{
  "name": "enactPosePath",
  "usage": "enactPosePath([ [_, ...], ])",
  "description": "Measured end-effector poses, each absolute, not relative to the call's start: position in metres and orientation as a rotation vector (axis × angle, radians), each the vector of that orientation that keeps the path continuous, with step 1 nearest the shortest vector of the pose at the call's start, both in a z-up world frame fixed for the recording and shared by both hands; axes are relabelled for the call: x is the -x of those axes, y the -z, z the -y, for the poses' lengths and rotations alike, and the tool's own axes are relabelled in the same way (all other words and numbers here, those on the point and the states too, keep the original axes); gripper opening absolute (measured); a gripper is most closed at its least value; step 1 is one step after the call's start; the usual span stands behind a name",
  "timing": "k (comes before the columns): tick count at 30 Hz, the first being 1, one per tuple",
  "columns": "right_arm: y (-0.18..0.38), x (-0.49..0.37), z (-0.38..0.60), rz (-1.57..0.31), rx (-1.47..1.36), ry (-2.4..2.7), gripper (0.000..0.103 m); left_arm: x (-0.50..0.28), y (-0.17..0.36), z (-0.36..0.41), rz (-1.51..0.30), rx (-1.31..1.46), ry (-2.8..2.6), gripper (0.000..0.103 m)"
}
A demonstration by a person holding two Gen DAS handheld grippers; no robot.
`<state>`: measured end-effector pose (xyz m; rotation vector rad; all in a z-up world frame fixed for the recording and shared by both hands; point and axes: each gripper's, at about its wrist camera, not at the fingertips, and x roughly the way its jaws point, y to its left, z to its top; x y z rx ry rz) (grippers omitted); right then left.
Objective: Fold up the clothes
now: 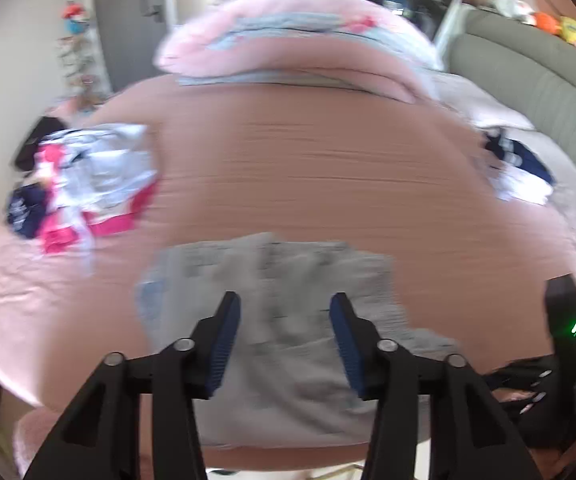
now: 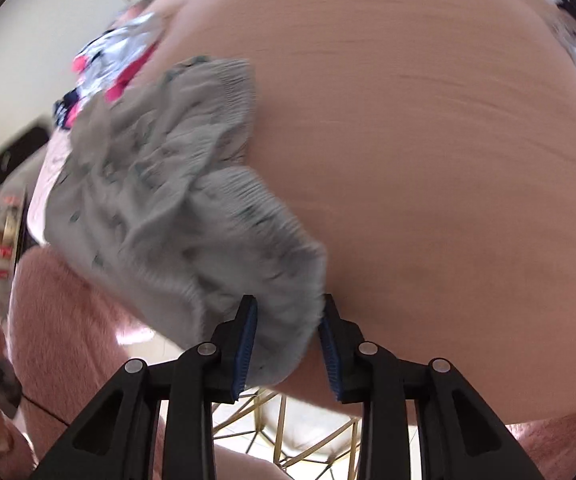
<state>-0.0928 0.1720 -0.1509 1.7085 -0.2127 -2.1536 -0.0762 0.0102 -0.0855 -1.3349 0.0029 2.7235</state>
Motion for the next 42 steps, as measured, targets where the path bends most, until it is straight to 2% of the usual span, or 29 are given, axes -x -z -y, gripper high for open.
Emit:
enactPosePath([
  [3, 0.158, 0.084, -0.167, 0.215, -1.715, 2.121, 0.025, 0.093, 0.111, -0.039, 0.005, 1.398, -2.568, 0.050],
  [6, 0.165, 0.076, -0.161, 0.217, -1.721, 2.089, 0.006, 0.109, 0.144, -0.061, -0.032, 1.515, -2.472, 0.050],
  [8, 0.163, 0.075, -0.168, 0.215, -1.724, 2.151, 0.004, 0.115, 0.160, -0.067, -0.074, 1.623, -2.465, 0.023],
  [9, 0.160, 0.075, -0.169, 0.173, -1.714, 2.202, 0.004, 0.116, 0.165, -0.066, -0.080, 1.664, -2.473, 0.018],
  [12, 0.153, 0.083, -0.177, 0.014, -1.670, 2.353, 0.004, 0.113, 0.148, -0.046, -0.055, 1.639, -2.578, 0.017],
  [14, 0.148, 0.093, -0.185, -0.008, -1.659, 2.395, 0.004, 0.108, 0.128, -0.026, -0.023, 1.610, -2.663, 0.017],
  [17, 0.136, 0.100, -0.189, -0.050, -1.608, 2.476, 0.004, 0.095, 0.101, 0.012, 0.141, 1.601, -2.728, 0.017],
  [18, 0.131, 0.099, -0.190, -0.077, -1.589, 2.508, 0.004, 0.088, 0.096, 0.020, 0.144, 1.620, -2.748, 0.010],
  [20, 0.120, 0.097, -0.193, -0.138, -1.549, 2.573, 0.004, 0.073, 0.093, 0.029, 0.064, 1.668, -2.790, 0.009],
  [22, 0.109, 0.095, -0.195, -0.199, -1.506, 2.637, 0.004, 0.063, 0.093, 0.033, 0.112, 1.649, -2.737, 0.009],
  [24, 0.109, 0.097, -0.200, -0.116, -1.550, 2.569, 0.004, 0.057, 0.091, 0.034, 0.164, 1.599, -2.692, 0.010],
  [26, 0.111, 0.094, -0.202, -0.051, -1.568, 2.513, 0.004, 0.068, 0.085, 0.024, 0.120, 1.547, -2.679, 0.010],
  [29, 0.117, 0.091, -0.204, 0.002, -1.595, 2.468, 0.004, 0.095, 0.079, 0.003, 0.077, 1.457, -2.641, 0.017],
  [30, 0.120, 0.091, -0.204, 0.012, -1.606, 2.460, 0.004, 0.107, 0.080, -0.007, 0.052, 1.435, -2.616, 0.031],
  [31, 0.123, 0.091, -0.204, 0.022, -1.616, 2.452, 0.004, 0.120, 0.084, -0.019, 0.020, 1.420, -2.582, 0.052],
  [32, 0.126, 0.090, -0.204, 0.031, -1.626, 2.443, 0.004, 0.134, 0.089, -0.029, -0.010, 1.414, -2.553, 0.060],
  [33, 0.129, 0.090, -0.205, 0.041, -1.637, 2.435, 0.004, 0.148, 0.098, -0.034, -0.039, 1.435, -2.535, 0.063],
  [38, 0.143, 0.088, -0.205, 0.089, -1.687, 2.393, 0.006, 0.178, 0.125, -0.060, -0.064, 1.543, -2.433, 0.063],
  [39, 0.146, 0.088, -0.206, 0.098, -1.697, 2.385, 0.006, 0.177, 0.129, -0.067, -0.147, 1.562, -2.449, 0.062],
  [40, 0.149, 0.088, -0.206, 0.108, -1.707, 2.376, 0.006, 0.174, 0.134, -0.073, -0.231, 1.598, -2.478, 0.043],
  [42, 0.155, 0.087, -0.206, 0.127, -1.727, 2.358, 0.007, 0.168, 0.138, -0.068, -0.280, 1.653, -2.544, 0.019],
])
